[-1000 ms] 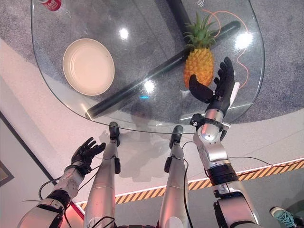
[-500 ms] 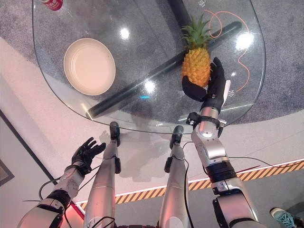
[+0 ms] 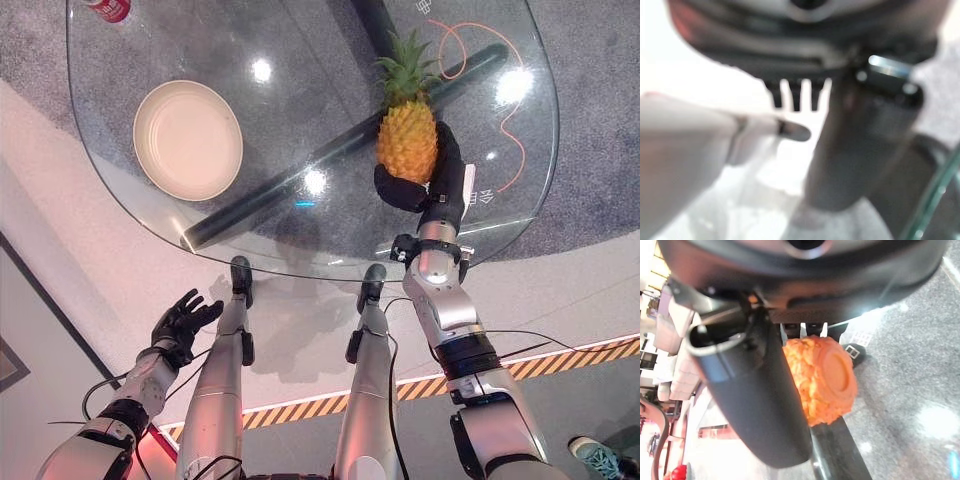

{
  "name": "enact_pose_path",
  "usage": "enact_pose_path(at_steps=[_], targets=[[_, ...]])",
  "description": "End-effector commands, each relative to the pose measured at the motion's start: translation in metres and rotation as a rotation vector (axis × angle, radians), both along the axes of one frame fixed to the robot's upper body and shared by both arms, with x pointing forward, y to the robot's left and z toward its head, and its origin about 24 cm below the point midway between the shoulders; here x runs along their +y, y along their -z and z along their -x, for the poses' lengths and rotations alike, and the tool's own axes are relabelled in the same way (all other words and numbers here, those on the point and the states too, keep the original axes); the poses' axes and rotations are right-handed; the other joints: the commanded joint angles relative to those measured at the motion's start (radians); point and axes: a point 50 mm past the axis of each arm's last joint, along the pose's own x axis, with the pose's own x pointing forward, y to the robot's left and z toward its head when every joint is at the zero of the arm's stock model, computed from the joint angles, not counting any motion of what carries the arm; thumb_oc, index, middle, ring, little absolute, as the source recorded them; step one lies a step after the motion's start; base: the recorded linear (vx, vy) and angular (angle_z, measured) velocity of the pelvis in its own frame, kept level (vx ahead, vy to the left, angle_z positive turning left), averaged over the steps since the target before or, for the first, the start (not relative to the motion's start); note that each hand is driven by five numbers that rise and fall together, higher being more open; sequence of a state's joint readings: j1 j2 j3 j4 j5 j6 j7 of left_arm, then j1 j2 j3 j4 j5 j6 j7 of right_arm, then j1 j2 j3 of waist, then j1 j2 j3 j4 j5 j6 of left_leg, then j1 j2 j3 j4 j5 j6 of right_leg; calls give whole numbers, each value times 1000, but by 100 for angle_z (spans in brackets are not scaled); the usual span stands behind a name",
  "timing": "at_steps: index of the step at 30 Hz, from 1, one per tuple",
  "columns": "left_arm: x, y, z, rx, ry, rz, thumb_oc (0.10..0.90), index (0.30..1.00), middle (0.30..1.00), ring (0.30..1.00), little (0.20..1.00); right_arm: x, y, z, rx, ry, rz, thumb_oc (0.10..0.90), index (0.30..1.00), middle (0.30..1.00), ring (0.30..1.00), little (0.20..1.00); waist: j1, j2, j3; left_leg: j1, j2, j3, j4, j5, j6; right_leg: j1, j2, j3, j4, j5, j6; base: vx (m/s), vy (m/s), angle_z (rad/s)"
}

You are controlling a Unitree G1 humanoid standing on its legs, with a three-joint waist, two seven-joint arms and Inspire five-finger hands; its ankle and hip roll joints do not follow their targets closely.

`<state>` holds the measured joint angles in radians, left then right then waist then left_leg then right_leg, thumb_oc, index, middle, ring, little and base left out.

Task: Pick up the fruit to the plate

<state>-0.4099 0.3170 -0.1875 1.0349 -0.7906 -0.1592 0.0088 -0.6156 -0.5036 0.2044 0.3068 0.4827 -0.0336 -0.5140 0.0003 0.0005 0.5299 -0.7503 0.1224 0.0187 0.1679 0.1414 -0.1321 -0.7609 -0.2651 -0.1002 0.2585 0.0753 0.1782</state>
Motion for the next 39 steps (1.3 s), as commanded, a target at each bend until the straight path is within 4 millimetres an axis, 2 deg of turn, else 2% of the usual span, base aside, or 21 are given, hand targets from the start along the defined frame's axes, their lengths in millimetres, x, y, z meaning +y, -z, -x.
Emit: enact_pose_path(at_steps=[1,14,21,28,31,33,35,36,39], targets=[[8,18,24,74,-8,-36,800,900,900,900,900,-5,-19,4,-73,-25,49,100,300,300,300,200,4,6,-10,0,-18,14,52,-52,28,-10,22,-51,-25,38,-32,0,0,0],[11,13,21,31,-51,-2,800,900,900,900,900,-5,-20,4,-73,-17,58,100,300,300,300,200,6,8,-10,5,-20,14,52,-53,28,-7,21,-51,-24,36,-33,0,0,0],[30,-2,16,-65,-273,36,800,900,900,900,900,-6,-17,6,-88,-10,46,100,300,300,300,200,11,8,-10,30,-20,9,42,-55,28,14,19,-51,-25,29,-32,0,0,0],[54,-36,0,-200,-486,33,800,900,900,900,900,-5,-23,6,-117,2,55,100,300,300,300,200,11,13,-10,51,-21,8,43,-58,22,32,7,-55,-22,22,-33,3,2,0],[69,-66,-10,-322,-611,23,800,900,900,900,900,-4,-26,9,-141,5,62,100,300,300,300,200,8,11,-10,50,-20,9,44,-58,20,31,10,-49,-20,18,-36,0,0,0],[74,-78,-13,-375,-655,15,800,900,900,900,900,-4,-27,10,-155,3,58,100,300,300,300,200,7,9,-10,49,-20,9,44,-58,20,31,11,-50,-19,17,-37,0,0,0],[80,-107,-19,-497,-721,0,800,900,900,900,900,-1,-32,13,-200,-3,55,100,300,300,300,200,6,3,-10,40,-20,6,48,-60,19,23,14,-50,-16,15,-38,2,-41,0],[80,-110,-19,-512,-727,-4,800,900,900,900,900,-1,-32,13,-205,-3,52,100,300,300,300,200,6,2,-10,39,-20,6,48,-60,18,22,14,-50,-16,15,-38,1,-43,0],[84,-146,-25,-662,-795,-4,800,900,900,900,900,0,-36,17,-245,-3,29,100,300,300,300,200,5,-4,-10,32,-20,3,48,-62,17,18,18,-48,-17,14,-39,-5,-42,1]])
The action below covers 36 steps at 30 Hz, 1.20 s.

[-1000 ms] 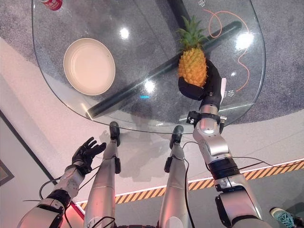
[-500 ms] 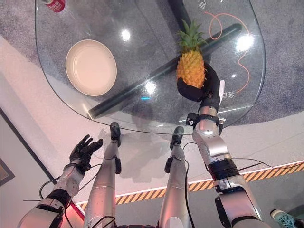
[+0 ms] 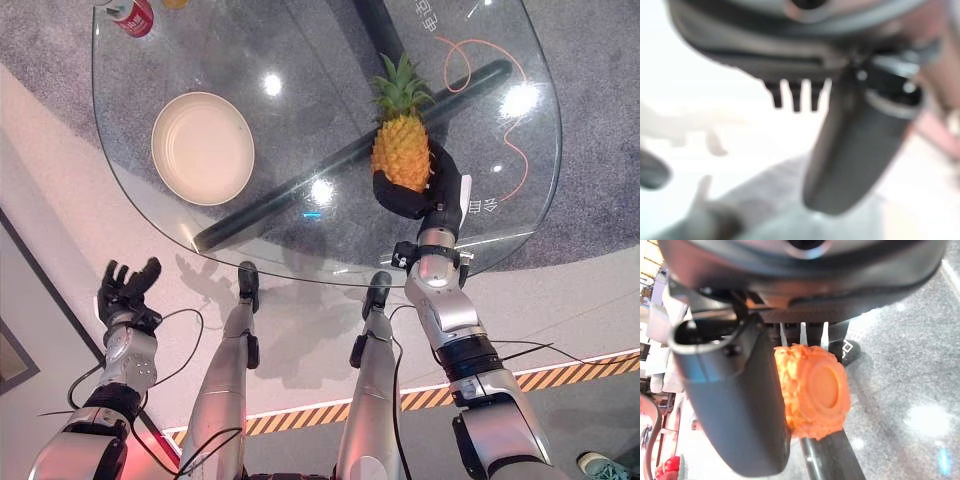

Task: Pick up the fruit to the plate

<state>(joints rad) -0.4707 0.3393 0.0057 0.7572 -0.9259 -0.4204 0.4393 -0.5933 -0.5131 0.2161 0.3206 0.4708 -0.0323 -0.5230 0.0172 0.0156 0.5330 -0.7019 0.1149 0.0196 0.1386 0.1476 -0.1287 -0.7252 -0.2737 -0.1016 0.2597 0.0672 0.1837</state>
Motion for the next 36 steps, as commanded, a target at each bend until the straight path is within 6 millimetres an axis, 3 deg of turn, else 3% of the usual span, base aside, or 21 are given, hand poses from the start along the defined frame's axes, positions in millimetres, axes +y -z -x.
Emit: enact_pose_path(at_steps=[1,2,4,9,16,23,36], targets=[[46,-61,5,-232,-239,-120,800,900,900,900,900,5,-47,16,-291,-27,7,100,300,300,300,200,-13,-19,-13,-19,-13,2,78,-69,13,-19,27,-45,-18,21,-45,0,0,0],[46,-61,5,-232,-239,-121,800,900,900,900,900,5,-48,16,-291,-27,7,100,300,300,300,200,-13,-19,-13,-19,-13,2,79,-69,13,-19,27,-45,-17,21,-45,0,0,0],[38,-98,3,-377,-276,-181,800,900,900,900,900,12,-57,19,-350,-37,13,100,300,300,300,200,-15,-19,-13,-27,-11,2,79,-71,13,-25,31,-41,-16,19,-46,0,0,0],[18,-131,5,-537,-257,-256,800,900,900,900,900,17,-63,25,-393,-52,9,100,300,300,300,200,-14,-21,-13,-26,-10,2,72,-71,14,-22,32,-39,-23,21,-45,0,0,0],[-15,-172,5,-771,-77,-330,800,900,900,900,900,23,-74,30,-465,-84,25,100,300,300,300,200,-14,-20,-13,-29,-11,2,69,-67,16,-19,27,-40,-29,31,-42,0,0,0],[-42,-192,6,-889,135,-403,800,900,900,900,900,30,-86,36,-556,-110,59,100,300,300,300,200,-15,-20,-13,-20,-13,4,63,-70,19,-7,23,-41,-37,34,-36,0,0,0],[-81,-204,-5,-942,522,-393,800,900,900,900,900,41,-114,51,-722,-58,287,100,300,300,300,200,-29,-21,-13,-19,-12,13,65,-74,22,-6,23,-30,-46,44,-25,0,0,0]])
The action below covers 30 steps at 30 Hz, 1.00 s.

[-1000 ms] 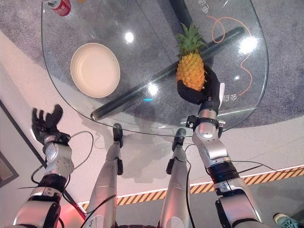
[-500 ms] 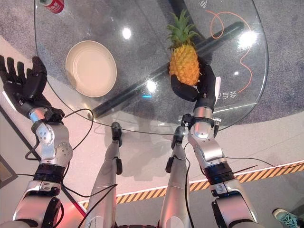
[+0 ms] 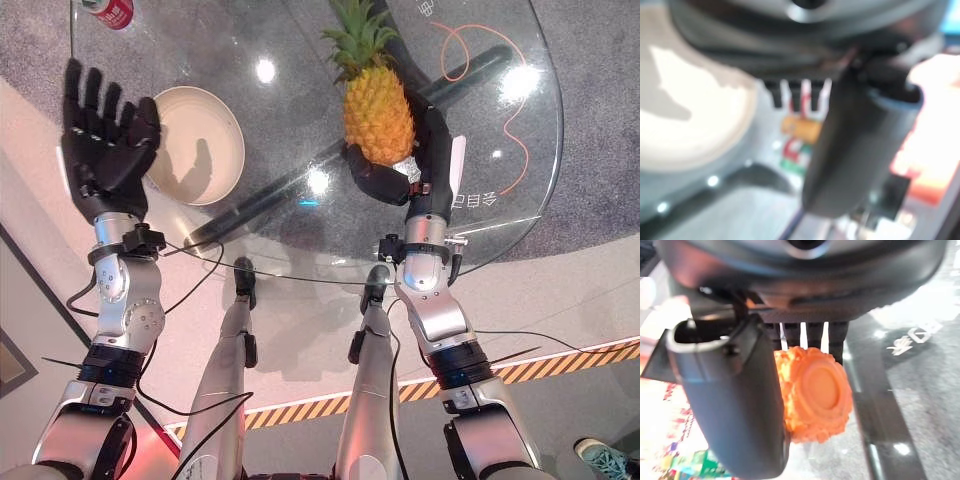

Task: Pick up the fruit to the plate

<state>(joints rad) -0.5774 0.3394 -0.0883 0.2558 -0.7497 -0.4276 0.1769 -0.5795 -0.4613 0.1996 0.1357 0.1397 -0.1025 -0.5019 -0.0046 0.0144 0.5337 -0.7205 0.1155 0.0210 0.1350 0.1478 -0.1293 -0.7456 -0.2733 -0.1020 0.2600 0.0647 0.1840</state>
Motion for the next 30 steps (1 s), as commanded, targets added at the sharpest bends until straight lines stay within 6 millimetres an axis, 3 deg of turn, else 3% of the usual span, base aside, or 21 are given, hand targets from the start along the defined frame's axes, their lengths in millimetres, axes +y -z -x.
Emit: enact_pose_path(at_steps=[1,19,30], targets=[[-3,-59,11,-272,113,-13,800,900,900,900,900,8,-76,34,-449,-35,57,100,300,300,300,200,-9,-20,-14,2,-12,13,69,-74,22,16,22,-29,-47,47,-24,0,0,0],[-53,-72,4,-244,549,43,800,900,900,900,900,26,-94,37,-507,-56,188,100,300,300,300,200,-28,-23,-14,-2,-9,28,70,-74,22,8,23,-20,-55,58,-16,0,0,0],[-72,-70,2,-217,693,125,800,900,900,900,900,39,-98,36,-517,-92,248,100,300,300,300,200,-31,-21,-14,0,-12,30,71,-83,21,9,23,-18,-56,52,-13,0,0,0]])
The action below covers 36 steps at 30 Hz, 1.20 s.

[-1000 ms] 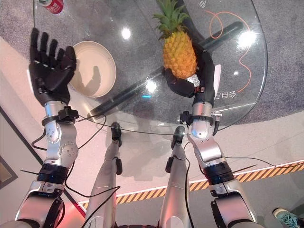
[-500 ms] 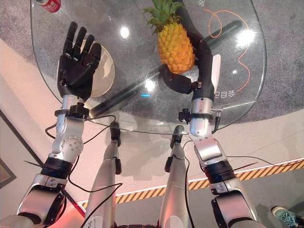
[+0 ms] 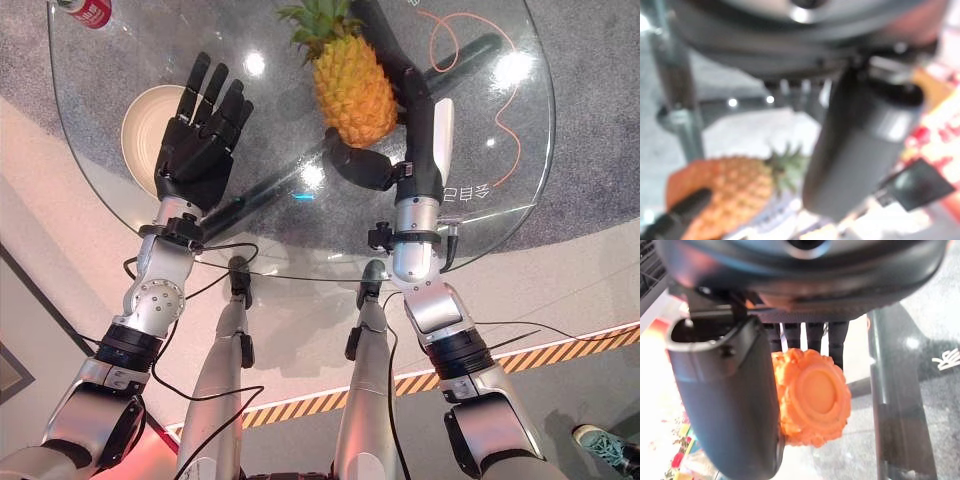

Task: Pick up the fruit to the plate

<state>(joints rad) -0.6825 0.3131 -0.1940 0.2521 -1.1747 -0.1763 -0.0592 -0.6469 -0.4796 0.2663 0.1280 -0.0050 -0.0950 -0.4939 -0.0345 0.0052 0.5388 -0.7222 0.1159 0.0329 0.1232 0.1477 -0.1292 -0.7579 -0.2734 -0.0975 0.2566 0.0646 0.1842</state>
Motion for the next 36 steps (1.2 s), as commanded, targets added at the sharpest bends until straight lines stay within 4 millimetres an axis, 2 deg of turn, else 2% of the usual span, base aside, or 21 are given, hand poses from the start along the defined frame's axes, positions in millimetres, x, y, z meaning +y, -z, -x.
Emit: enact_pose_path(at_steps=[1,16,36], targets=[[-19,-63,19,-303,145,60,800,900,900,900,900,20,-81,37,-426,-119,69,100,300,300,300,200,-1,-13,-19,2,-13,19,82,-82,21,22,23,-23,-54,52,-13,0,0,0],[-43,-77,25,-306,301,146,800,900,900,900,900,33,-82,35,-394,-167,115,100,300,300,300,200,-8,-19,-19,-1,-17,20,81,-84,23,18,22,-22,-57,55,-12,0,0,0],[-53,-76,27,-294,310,125,800,900,900,900,900,44,-81,36,-383,-211,146,100,300,300,300,200,-6,-17,-19,-9,-24,17,81,-82,25,14,22,-26,-60,57,-13,0,0,0]])
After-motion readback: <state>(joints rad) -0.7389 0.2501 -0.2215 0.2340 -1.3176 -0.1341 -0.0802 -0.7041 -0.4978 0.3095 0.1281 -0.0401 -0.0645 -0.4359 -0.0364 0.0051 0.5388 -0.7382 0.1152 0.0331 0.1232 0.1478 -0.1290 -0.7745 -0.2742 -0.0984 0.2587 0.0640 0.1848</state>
